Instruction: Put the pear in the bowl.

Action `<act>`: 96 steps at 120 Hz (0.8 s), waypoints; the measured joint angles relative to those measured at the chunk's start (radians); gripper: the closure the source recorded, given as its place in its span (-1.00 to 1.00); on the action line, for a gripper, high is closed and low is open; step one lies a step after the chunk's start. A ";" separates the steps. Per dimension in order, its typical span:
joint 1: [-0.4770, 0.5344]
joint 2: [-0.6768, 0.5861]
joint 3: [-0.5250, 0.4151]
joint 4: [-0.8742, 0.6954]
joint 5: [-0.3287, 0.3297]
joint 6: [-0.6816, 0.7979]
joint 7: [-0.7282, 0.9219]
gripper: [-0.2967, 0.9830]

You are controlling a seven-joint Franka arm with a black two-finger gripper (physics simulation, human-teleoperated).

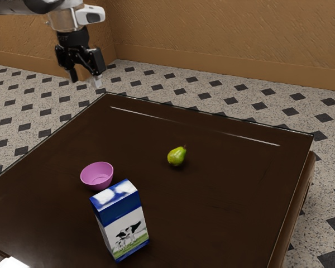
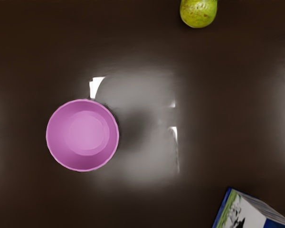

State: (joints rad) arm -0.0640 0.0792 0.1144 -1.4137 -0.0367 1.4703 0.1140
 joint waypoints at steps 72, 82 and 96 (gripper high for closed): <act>-0.146 0.315 -0.020 -0.176 -0.022 0.459 -0.057 -0.51; -0.165 0.363 -0.035 -0.166 -0.024 0.530 -0.088 -0.51; -0.174 0.421 -0.045 -0.155 -0.019 0.663 -0.125 -0.51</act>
State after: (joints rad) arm -0.2384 0.5001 0.0690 -1.5682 -0.0555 2.1328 -0.0107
